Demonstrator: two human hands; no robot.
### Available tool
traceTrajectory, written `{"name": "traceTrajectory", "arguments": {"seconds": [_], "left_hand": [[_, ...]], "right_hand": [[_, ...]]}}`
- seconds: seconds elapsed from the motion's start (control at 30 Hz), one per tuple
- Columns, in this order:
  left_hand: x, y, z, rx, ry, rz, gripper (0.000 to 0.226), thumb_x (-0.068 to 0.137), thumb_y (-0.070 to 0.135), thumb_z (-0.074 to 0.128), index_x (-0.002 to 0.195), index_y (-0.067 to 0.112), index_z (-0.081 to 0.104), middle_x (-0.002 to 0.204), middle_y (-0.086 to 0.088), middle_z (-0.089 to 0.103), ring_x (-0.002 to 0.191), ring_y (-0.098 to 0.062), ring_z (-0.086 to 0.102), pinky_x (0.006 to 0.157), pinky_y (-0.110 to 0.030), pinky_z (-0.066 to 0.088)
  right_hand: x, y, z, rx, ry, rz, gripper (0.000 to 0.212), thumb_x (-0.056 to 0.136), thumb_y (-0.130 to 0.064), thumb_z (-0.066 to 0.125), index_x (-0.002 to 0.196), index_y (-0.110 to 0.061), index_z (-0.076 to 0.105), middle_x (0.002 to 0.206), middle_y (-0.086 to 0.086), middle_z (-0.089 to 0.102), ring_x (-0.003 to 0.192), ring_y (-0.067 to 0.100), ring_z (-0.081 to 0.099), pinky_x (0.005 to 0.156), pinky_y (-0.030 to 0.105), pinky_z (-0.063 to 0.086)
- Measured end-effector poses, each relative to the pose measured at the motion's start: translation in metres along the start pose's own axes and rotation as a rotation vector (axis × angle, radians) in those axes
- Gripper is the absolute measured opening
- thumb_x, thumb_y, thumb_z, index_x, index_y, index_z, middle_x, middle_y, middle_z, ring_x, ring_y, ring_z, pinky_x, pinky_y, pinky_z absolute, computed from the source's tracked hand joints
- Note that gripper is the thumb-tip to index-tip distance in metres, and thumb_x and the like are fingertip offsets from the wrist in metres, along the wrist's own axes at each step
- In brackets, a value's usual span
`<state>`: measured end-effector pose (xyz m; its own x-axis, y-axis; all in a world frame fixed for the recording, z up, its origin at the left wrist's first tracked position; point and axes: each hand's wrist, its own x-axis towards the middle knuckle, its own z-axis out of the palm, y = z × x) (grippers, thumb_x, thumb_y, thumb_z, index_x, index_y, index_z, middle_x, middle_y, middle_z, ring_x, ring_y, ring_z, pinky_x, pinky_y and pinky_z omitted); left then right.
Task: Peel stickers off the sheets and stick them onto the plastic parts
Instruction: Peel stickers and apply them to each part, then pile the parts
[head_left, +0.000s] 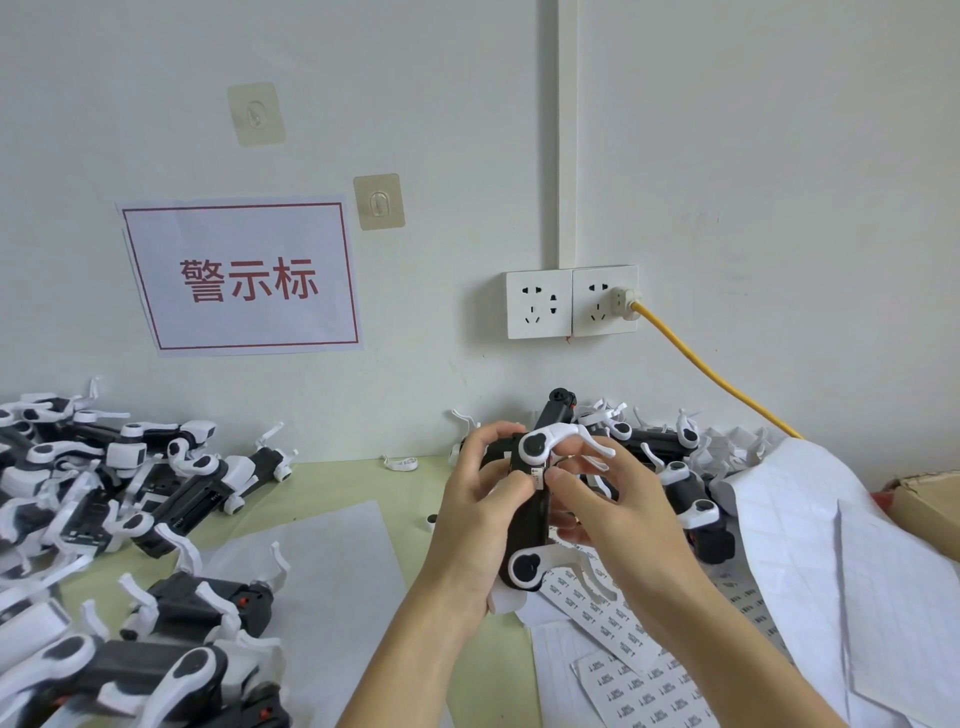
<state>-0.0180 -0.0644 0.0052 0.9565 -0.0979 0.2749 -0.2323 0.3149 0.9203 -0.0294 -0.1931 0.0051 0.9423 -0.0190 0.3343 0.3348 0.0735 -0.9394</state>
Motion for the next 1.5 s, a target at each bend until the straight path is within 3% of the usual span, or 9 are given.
{"name": "traceTrajectory", "arguments": {"seconds": [0.37,0.67,0.83,0.97,1.07,1.17,1.23,1.37,1.5], "left_hand": [[0.001,0.001,-0.004,-0.03,-0.034,-0.007,0.044,0.07,0.008,0.057,0.11,0.023,0.067,0.098,-0.015,0.072,0.084,-0.031,0.068,0.07,-0.036,0.055],[0.005,-0.003,-0.006,-0.017,0.189,0.018,0.039,0.082,0.009,0.069,0.11,0.037,0.069,0.112,-0.013,0.074,0.097,-0.034,0.072,0.091,-0.046,0.055],[0.005,-0.003,-0.009,0.144,0.348,0.036,0.044,0.068,0.03,0.08,0.11,0.027,0.067,0.117,0.003,0.071,0.113,-0.02,0.067,0.102,-0.046,0.051],[0.003,-0.002,-0.012,0.312,0.283,0.097,0.021,0.085,0.015,0.076,0.101,0.027,0.075,0.101,0.013,0.075,0.097,-0.003,0.07,0.071,-0.013,0.052],[-0.001,0.002,-0.01,0.344,0.15,0.084,0.022,0.087,0.009,0.073,0.097,0.028,0.076,0.086,0.003,0.077,0.073,-0.007,0.072,0.05,-0.012,0.047],[-0.005,0.005,-0.007,0.373,0.05,0.088,0.027,0.086,0.007,0.073,0.098,0.031,0.077,0.091,0.001,0.077,0.076,-0.012,0.073,0.052,-0.015,0.048],[-0.006,0.005,-0.006,0.408,0.006,0.088,0.03,0.085,0.006,0.075,0.098,0.033,0.077,0.097,0.003,0.077,0.083,-0.014,0.074,0.06,-0.018,0.051],[-0.005,0.003,-0.007,0.389,-0.039,0.076,0.032,0.087,0.003,0.073,0.097,0.033,0.078,0.092,0.0,0.078,0.078,-0.013,0.074,0.06,-0.017,0.051],[0.003,-0.002,-0.009,0.428,0.1,0.116,0.025,0.081,0.025,0.08,0.103,0.034,0.074,0.105,0.004,0.074,0.097,-0.009,0.071,0.079,-0.021,0.055]], "right_hand": [[0.003,-0.001,-0.005,-0.04,-0.01,0.017,0.016,0.089,-0.01,0.07,0.104,-0.015,0.07,0.104,0.015,0.064,0.085,0.035,0.067,0.088,0.051,0.057],[0.003,0.004,-0.008,-0.051,0.027,0.074,0.03,0.093,-0.022,0.064,0.116,-0.04,0.058,0.12,-0.006,0.059,0.088,0.0,0.069,0.063,0.019,0.055],[0.003,0.005,-0.01,-0.291,0.147,-0.042,0.047,0.09,-0.034,0.067,0.13,-0.044,0.045,0.133,-0.011,0.046,0.121,0.006,0.049,0.096,0.032,0.043],[0.005,0.001,-0.019,-0.364,0.13,-0.117,0.056,0.088,-0.036,0.068,0.137,-0.046,0.043,0.14,-0.017,0.043,0.129,0.007,0.045,0.106,0.035,0.04],[0.006,0.002,-0.027,-0.312,0.019,-0.086,0.06,0.088,-0.044,0.071,0.14,-0.052,0.042,0.142,-0.026,0.044,0.127,0.003,0.047,0.095,0.022,0.042],[0.007,-0.001,-0.034,-0.223,-0.115,-0.049,0.065,0.078,-0.054,0.069,0.138,-0.057,0.044,0.124,-0.03,0.058,0.107,-0.009,0.059,0.074,0.012,0.051],[0.008,-0.001,-0.036,-0.25,-0.172,-0.04,0.062,0.076,-0.054,0.065,0.136,-0.058,0.047,0.11,-0.017,0.068,0.093,-0.002,0.066,0.079,0.02,0.053],[0.009,0.002,-0.034,-0.272,-0.172,-0.053,0.044,0.081,-0.057,0.059,0.125,-0.057,0.058,0.126,0.022,0.059,0.106,0.017,0.065,0.093,0.038,0.056],[0.011,0.007,-0.028,-0.209,-0.024,-0.127,0.039,0.088,-0.063,0.059,0.124,-0.05,0.06,0.124,-0.011,0.066,0.112,0.01,0.063,0.098,0.046,0.053]]}}
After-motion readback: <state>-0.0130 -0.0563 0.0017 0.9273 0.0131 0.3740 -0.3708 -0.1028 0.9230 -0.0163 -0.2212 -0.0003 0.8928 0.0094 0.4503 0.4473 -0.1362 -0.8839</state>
